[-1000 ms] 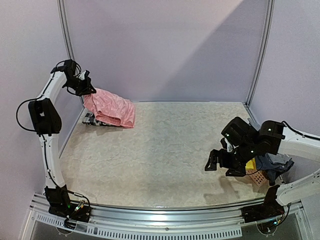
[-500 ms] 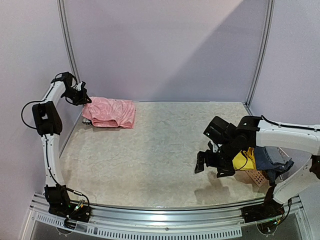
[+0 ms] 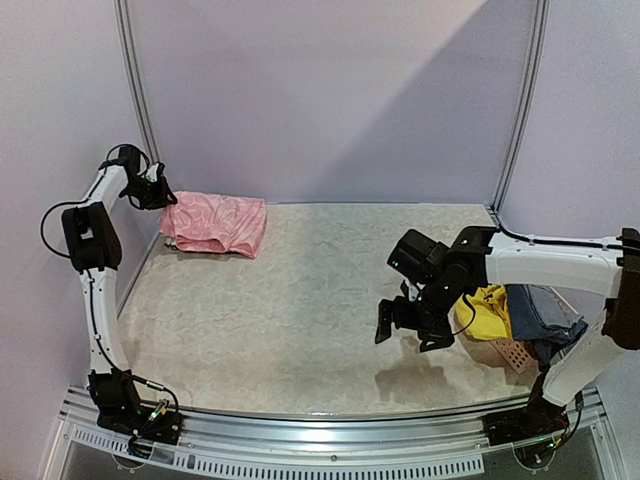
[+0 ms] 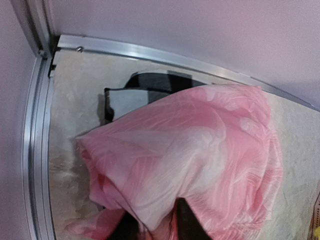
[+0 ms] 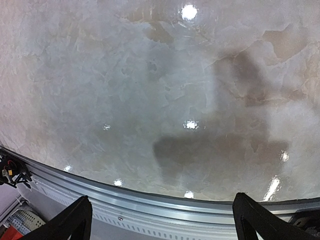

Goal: Fold and stack the mixed laundry pile
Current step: Place the square-folded shorts at the corner of the board, then smooth out the square-folded shorts at the corner of the board.

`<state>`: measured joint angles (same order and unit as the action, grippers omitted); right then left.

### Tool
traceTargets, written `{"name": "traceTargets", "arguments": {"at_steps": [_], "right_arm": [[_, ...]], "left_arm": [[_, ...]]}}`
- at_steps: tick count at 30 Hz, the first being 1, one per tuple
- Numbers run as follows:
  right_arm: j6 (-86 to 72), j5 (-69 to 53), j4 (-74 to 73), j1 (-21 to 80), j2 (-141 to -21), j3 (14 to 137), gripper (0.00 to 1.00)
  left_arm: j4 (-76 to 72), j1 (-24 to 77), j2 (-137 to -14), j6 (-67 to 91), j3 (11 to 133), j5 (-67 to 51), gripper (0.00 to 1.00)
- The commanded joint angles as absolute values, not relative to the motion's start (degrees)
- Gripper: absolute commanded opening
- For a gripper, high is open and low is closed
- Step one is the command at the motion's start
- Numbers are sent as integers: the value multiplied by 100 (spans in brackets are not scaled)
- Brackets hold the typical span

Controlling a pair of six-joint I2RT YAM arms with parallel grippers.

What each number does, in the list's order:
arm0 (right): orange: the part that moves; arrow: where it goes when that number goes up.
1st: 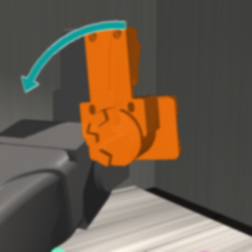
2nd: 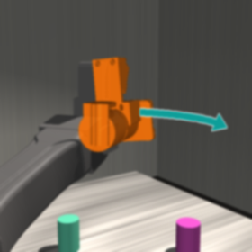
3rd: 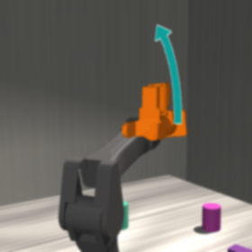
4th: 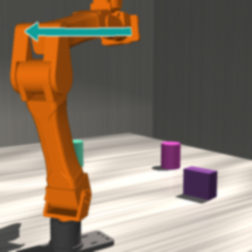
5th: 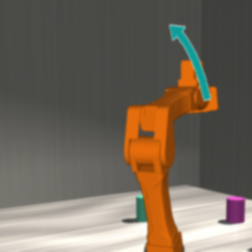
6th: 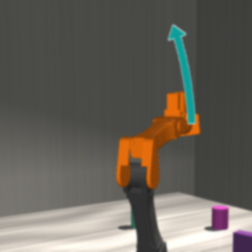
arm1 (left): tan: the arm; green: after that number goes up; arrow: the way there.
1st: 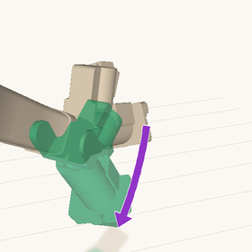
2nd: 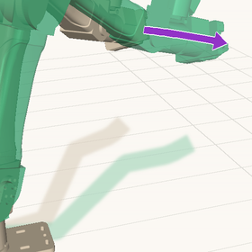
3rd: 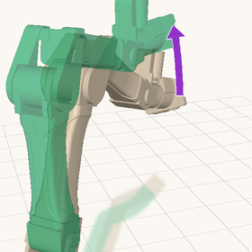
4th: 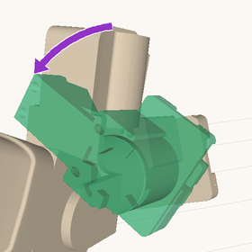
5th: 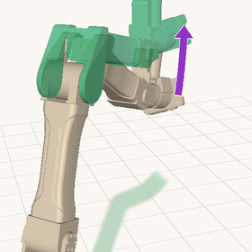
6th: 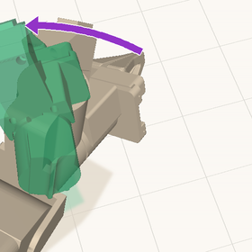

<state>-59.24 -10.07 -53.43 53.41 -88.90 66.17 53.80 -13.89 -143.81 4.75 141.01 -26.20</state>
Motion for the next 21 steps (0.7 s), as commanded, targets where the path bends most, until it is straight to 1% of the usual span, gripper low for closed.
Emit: {"name": "traceTargets", "arguments": {"at_steps": [1,2,5,9,13,16,19,21], "right_arm": [[-5863,-1020,-5326,5454,-9023,6836,99],[-5862,-1011,-5326,5464,-9034,6843,99],[-5862,-974,-5314,5504,-9032,6861,99],[-5847,-892,-5314,5569,-9013,6941,99],[-5832,-794,-5311,5640,-8979,6987,99],[-5836,-721,-5317,5699,-8945,6987,99],[-5842,-650,-5326,5766,-8922,6991,99],[-5861,-606,-5330,5828,-8921,6986,99]], "left_arm": [[5165,-1479,-14018,691,13552,-2005,47],[5101,-1473,-13936,732,13448,-2044,57],[5023,-1422,-13703,840,13257,-2007,74],[5130,-1280,-13335,943,13106,-1639,98],[5147,-1098,-12822,1201,12602,-917,100],[4868,-967,-12435,1356,12112,-731,99],[4592,-834,-12324,1366,11931,-1006,90],[4411,-794,-12454,1425,11981,-1485,84]]}}
